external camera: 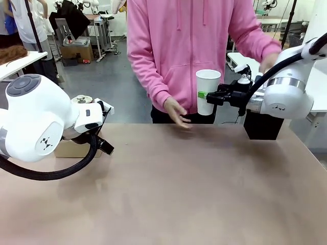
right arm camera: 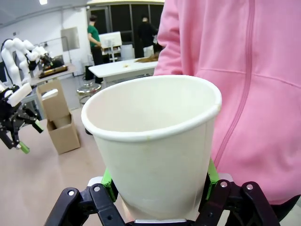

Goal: Pour a drink into a cup and package it in a carrier.
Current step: When a person places the Paper Cup Lid on the 600 ml Paper Cup , lift the 600 ml Paper Cup.

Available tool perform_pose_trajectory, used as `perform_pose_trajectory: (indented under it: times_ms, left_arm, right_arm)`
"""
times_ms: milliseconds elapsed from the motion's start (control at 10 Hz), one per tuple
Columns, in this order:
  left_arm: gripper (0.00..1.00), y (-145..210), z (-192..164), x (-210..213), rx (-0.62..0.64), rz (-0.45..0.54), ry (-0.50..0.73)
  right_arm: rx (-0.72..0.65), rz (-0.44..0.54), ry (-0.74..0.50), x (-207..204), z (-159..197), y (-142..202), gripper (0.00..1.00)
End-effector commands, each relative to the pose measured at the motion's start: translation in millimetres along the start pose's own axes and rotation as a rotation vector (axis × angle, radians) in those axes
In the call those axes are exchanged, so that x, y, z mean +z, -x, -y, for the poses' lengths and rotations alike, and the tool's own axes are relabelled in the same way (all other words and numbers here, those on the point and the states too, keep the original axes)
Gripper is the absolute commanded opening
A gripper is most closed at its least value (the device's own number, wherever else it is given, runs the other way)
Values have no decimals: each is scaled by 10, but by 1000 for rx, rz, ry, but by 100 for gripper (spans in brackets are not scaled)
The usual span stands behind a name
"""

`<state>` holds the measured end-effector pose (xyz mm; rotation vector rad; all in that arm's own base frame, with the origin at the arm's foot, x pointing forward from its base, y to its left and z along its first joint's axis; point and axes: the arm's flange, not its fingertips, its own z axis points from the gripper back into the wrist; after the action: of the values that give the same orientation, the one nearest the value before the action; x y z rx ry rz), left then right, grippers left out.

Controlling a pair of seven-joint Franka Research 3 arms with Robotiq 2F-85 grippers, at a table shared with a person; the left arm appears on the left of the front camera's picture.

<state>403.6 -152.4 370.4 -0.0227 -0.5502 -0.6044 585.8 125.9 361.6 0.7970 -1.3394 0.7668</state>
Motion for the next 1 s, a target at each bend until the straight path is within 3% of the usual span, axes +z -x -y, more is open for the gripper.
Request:
perform_pose_trajectory:
  times_ms: [0, 900]
  left_arm:
    - [100, 4, -5, 3, 2, 1, 2]
    - [100, 4, -5, 3, 2, 1, 2]
  right_arm:
    - [-3, 3, -21, -95, 31, 254, 80]
    - [-3, 3, -21, -95, 31, 254, 80]
